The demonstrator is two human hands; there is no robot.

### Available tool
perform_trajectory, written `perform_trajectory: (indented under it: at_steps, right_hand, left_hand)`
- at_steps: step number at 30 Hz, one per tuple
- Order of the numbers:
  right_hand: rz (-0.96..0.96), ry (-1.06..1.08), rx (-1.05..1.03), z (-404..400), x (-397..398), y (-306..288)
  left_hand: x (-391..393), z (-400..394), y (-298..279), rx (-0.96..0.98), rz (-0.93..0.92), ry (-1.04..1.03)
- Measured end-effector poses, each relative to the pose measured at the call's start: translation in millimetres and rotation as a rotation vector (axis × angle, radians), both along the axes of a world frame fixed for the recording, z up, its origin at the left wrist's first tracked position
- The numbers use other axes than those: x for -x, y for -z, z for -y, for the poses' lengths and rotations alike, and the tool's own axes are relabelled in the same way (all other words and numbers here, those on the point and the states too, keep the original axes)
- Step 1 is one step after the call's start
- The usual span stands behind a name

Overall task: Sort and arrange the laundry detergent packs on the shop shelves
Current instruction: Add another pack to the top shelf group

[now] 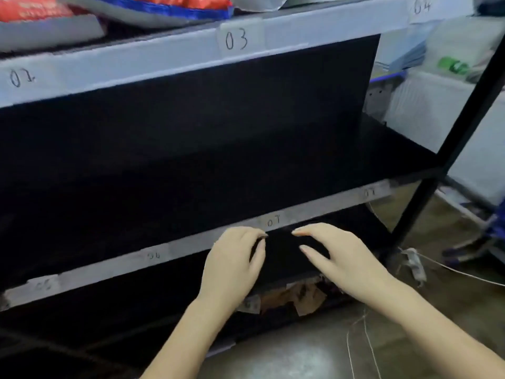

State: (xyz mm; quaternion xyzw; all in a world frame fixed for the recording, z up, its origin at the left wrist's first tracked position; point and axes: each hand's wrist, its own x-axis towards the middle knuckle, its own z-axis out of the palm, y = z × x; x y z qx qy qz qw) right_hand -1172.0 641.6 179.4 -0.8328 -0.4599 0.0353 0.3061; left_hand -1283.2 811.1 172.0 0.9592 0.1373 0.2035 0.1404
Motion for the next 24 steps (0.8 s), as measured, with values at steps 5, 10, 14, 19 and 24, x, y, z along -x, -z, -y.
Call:
perform_trajectory:
  at_steps: [5,10,14,19,24]
  right_hand:
    - [-0.226,0.139,0.243,6.9,-9.8,100.9]
    - [-0.326,0.201,0.348,1.5,-49.2,174.6]
    - [-0.354,0.204,0.397,-12.6,-98.3,224.3]
    - [-0.354,0.184,0.442,-39.8,-163.5,299.9]
    - [-0.350,0.184,0.502,-70.9,-212.9,364.2]
  left_hand:
    - [-13.7,-11.3,98.6,0.106,-0.304,0.050]
    - [-50.8,-27.3,180.5,0.166,-0.519,0.013]
    - [-93.5,-44.6,236.8,0.196,-0.638,-0.041]
    - [-153.0,-73.5,301.7,0.255,-0.757,-0.150]
    - [-200.2,-103.1,348.6,0.071,-0.646,-0.187]
